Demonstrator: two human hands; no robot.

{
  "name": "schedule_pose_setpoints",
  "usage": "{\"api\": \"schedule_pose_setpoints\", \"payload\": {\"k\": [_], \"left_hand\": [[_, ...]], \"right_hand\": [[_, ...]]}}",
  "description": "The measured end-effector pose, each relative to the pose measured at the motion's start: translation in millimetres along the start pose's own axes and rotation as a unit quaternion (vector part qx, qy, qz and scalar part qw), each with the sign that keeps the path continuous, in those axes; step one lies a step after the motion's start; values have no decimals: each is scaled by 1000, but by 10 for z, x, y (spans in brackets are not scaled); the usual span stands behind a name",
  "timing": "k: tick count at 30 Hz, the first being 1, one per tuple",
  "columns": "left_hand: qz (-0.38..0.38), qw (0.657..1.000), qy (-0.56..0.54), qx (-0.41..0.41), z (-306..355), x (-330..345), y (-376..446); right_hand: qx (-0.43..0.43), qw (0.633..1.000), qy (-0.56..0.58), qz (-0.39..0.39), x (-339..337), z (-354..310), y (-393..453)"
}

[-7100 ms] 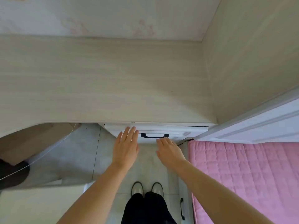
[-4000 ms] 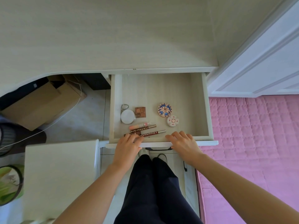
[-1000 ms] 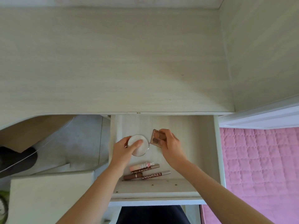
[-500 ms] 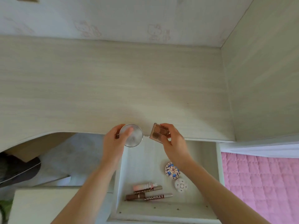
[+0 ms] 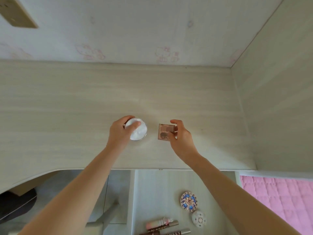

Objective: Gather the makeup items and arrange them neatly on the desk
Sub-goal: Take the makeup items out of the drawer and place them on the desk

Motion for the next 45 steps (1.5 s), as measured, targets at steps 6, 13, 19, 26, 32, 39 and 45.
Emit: {"api": "schedule_pose_setpoints", "payload": {"k": [6,13,19,26,32,39,45], "left_hand": [[-46,991,122,40,114,80,313],[-75,965,244,56,145,194,610],[-65,917,361,159,211,277,711],[21,888,408,211,159,281,567],[120,885,389,227,4,311,130],[96,886,381,247,-241,527,-107],[60,867,386,308,-140,440,108]], "right_hand": [[5,999,-35,-11,61,52,284],[2,998,-57,-4,100,93,416],[-8,990,-137,-23,123,70,443],[-22,973,-229,-35,182,-5,425],[-90,943,-321,19,129,-137,298],[-229,913,-339,2,393,-191,26],[-175,923,-335,-79,436,-77,210]]}}
Point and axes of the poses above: each hand's wrist, its own y-axis towards the middle knuckle, its own x-axis out of the palm, z = x × y, the point moved 6 cm from there along y, towards the middle knuckle, and after that the axes turned 14 degrees about -x, right-handed, at the moved point
